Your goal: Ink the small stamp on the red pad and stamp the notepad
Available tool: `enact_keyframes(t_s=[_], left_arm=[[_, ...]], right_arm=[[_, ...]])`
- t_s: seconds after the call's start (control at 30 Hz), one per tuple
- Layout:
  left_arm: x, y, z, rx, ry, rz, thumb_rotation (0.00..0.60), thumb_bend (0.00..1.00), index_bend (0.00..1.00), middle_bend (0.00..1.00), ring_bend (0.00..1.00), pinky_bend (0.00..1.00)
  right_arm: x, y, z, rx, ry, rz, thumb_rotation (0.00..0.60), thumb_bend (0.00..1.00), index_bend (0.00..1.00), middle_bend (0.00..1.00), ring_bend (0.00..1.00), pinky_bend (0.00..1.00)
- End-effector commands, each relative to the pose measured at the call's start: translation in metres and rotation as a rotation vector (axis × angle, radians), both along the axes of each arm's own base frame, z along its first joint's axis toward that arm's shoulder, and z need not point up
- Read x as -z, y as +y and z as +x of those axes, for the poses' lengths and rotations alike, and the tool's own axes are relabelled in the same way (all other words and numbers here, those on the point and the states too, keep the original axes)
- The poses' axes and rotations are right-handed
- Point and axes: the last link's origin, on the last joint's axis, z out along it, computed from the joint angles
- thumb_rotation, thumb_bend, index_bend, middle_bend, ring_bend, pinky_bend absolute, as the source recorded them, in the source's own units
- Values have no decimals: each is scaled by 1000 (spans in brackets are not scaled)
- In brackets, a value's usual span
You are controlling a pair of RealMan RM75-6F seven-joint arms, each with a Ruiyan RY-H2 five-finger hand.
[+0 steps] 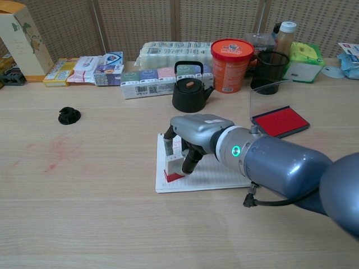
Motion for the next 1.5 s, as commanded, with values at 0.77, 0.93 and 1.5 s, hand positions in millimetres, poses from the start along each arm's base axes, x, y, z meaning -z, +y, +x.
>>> enact_keyframes(t_s=[0.77, 0.93, 1.5], left_arm=[[1, -2, 2, 10, 1, -3, 600, 0, 0, 0, 0, 101], [2, -2, 2, 10, 5, -5, 600, 0, 0, 0, 0, 101], [3, 0, 1, -1, 11, -6, 600, 0, 0, 0, 0, 101]], right_arm=[[-79, 1, 12, -36, -41, -100, 600, 601, 651, 995, 1000, 1000], [-79, 5, 1, -26, -26, -91, 600, 600, 652, 994, 1000, 1000], [-55, -1, -24, 10, -23, -65, 600, 603, 656, 995, 1000, 1000]])
